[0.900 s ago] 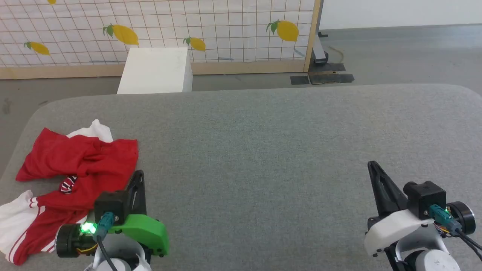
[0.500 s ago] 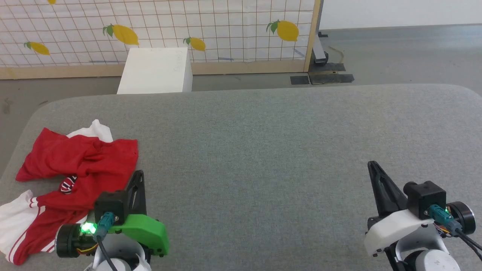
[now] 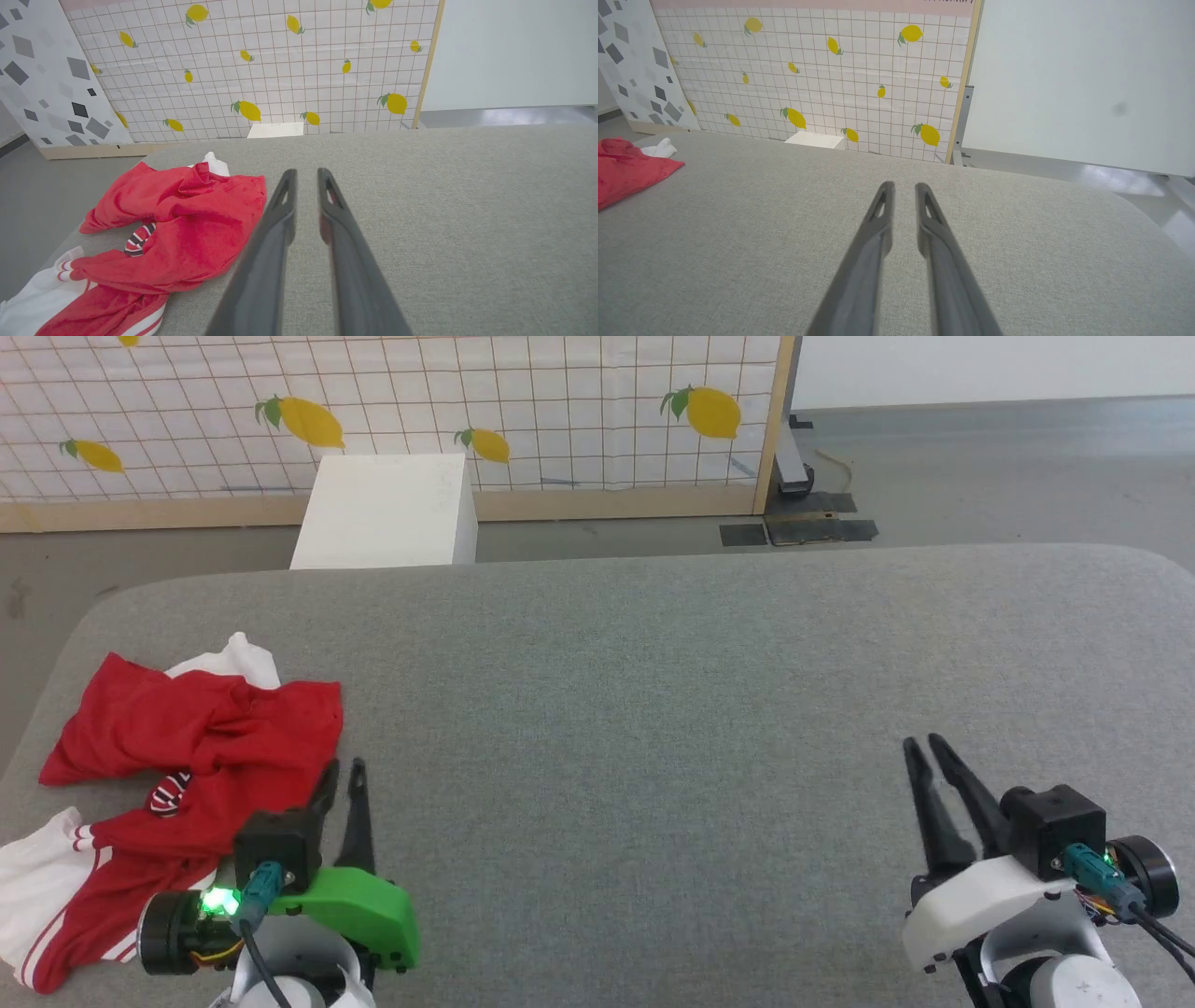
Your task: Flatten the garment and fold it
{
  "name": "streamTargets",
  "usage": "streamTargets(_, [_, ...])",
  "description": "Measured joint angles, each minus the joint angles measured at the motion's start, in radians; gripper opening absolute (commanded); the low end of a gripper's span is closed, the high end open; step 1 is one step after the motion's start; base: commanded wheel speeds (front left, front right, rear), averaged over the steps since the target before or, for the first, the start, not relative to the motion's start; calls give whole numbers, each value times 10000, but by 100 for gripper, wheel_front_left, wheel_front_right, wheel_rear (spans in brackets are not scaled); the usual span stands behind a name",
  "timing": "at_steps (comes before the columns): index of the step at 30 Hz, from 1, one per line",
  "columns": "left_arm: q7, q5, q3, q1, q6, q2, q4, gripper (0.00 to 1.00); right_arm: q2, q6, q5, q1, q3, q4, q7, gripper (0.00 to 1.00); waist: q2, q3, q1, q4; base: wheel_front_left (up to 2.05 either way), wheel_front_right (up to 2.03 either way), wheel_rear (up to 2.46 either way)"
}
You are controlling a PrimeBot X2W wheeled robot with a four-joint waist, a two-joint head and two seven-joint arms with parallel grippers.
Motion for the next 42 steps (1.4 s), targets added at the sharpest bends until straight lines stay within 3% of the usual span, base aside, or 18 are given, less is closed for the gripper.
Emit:
streamTargets(24, [-368, -217, -56, -4, 17, 0, 249, 100, 0, 0, 303, 1, -276, 472, -376, 100, 0, 17, 0, 136, 0, 0, 0])
streamTargets(42, [-800, -441, 88, 5, 178, 0, 441, 100, 0, 0, 556, 79, -359, 911, -777, 100, 0, -73, 0, 1109, 0, 0, 0])
